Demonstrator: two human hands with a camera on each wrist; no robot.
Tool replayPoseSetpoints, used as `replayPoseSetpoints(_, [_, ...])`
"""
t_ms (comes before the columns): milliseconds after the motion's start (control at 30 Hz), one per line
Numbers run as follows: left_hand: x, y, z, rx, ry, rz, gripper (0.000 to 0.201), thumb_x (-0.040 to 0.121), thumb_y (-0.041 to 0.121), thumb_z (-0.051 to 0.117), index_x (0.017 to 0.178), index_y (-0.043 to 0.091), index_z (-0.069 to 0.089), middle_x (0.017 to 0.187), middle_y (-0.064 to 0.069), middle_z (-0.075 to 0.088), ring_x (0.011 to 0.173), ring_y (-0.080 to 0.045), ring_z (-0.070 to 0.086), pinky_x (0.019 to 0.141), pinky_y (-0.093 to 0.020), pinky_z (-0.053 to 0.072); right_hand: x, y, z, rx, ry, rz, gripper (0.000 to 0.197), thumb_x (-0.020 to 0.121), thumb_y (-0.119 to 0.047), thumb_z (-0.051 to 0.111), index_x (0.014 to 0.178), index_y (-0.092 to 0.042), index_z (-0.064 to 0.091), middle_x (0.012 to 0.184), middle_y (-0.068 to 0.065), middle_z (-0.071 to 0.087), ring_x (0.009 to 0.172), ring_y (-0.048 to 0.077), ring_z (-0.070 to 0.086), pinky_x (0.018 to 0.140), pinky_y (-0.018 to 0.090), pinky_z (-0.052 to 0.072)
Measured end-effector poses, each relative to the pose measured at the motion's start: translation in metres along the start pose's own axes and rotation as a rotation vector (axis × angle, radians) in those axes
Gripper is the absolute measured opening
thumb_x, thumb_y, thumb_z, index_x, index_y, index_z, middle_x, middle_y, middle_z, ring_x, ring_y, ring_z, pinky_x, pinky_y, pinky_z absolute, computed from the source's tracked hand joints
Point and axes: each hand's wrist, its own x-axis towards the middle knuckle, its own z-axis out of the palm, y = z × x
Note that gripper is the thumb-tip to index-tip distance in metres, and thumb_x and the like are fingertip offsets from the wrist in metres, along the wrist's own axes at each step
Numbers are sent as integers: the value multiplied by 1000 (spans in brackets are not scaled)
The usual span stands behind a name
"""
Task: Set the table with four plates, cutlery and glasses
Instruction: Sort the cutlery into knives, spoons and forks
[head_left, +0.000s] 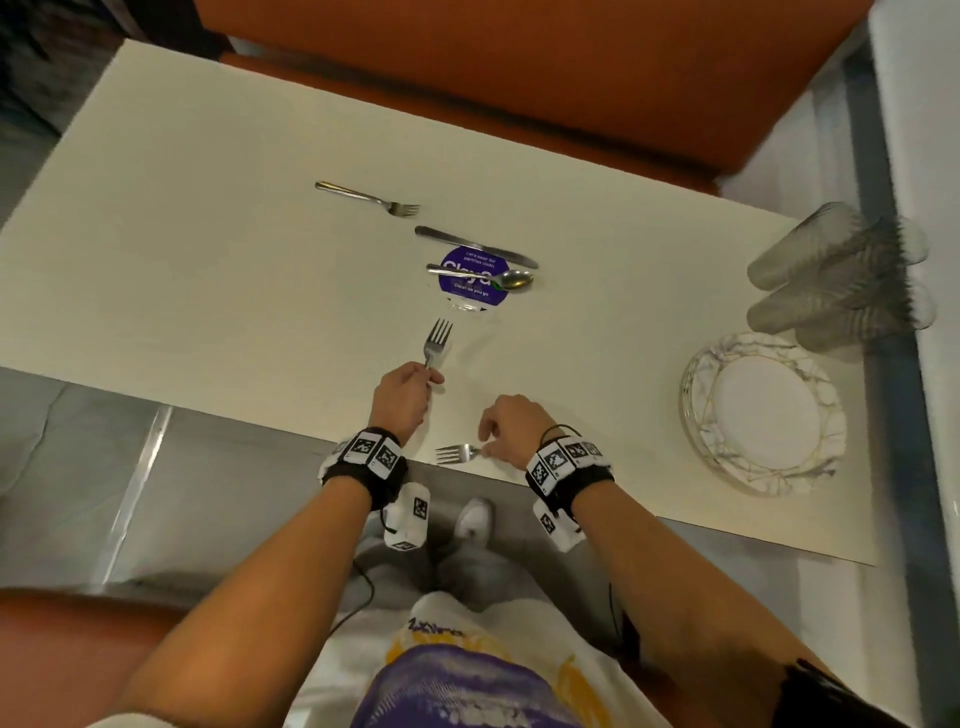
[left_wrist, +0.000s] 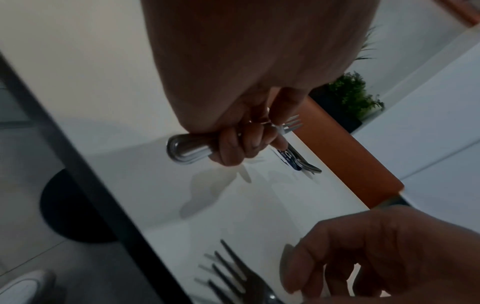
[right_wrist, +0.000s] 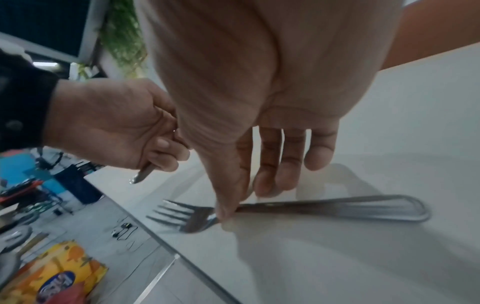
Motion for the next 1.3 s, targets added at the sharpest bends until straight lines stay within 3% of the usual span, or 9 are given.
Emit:
replayPoseSetpoints(233, [-14,-12,-4,-21,91,17,28,104,16,43,86,11,64,72,-6,63,58,-22,55,52,-29,43,3,2,-9,113,0,-3,11,88,-16,67,80,-19,73,92,4,76,87,24,69,81,35,56])
replayPoseSetpoints(400, [-15,3,2,-103,85,29,27,108,14,39,95,6,61,83,-17,68,69,-31,70,63,-39,57,4,0,-43,547,305,-10,10,82,-20,78,91,-18,74,85,-4,75,80,11,68,73,21,53])
replayPoseSetpoints(633, [-18,36,26,-182,-42,36,26,107,17,39,104,1,59,88,-25,74,76,-42,76,71,-49,63,11,-25,-77,1084,429,34,40,81,-13,79,117,-17,63,83,1,78,69,10,72,66,22,51])
replayPoseSetpoints(733, [-21,49,32,-239,-111,28,27,108,18,39,105,0,59,82,-26,71,67,-43,72,65,-50,61,18,-30,-76,1042,491,64,40,79,-16,81,114,-21,62,82,-2,78,73,9,74,74,28,57])
replayPoseSetpoints(833, [-19,55,32,-208,-105,-1,25,106,20,38,99,7,58,69,-15,65,49,-29,59,50,-36,48,25,-32,-72,921,538,48,37,78,-21,83,109,-23,63,80,-6,77,78,7,73,80,27,58])
replayPoseSetpoints(900, [-15,55,30,-191,-76,-45,25,104,21,37,94,13,59,61,-6,56,43,-20,43,48,-27,31,29,-33,-74,850,534,36,34,79,-26,83,108,-22,65,80,-7,76,77,6,72,78,24,57])
replayPoseSetpoints(1000, [-9,56,22,-205,-86,-64,28,102,22,39,94,14,65,59,-3,48,42,-17,35,51,-27,24,36,-34,-83,760,563,66,29,84,-37,78,106,-20,69,83,-11,70,74,3,66,72,21,53])
replayPoseSetpoints(1200, [0,75,5,-162,-174,18,30,106,17,41,104,3,68,63,-11,58,47,-26,54,44,-30,44,57,-40,-101,848,562,168,18,89,-26,75,99,-13,69,82,2,77,63,13,74,55,22,53])
replayPoseSetpoints(1300, [8,84,-3,-177,-250,29,30,108,13,40,108,0,68,71,-21,66,56,-34,65,58,-41,58,66,-46,-108,995,570,227,14,91,-15,72,101,-8,67,77,6,77,60,18,74,52,23,52])
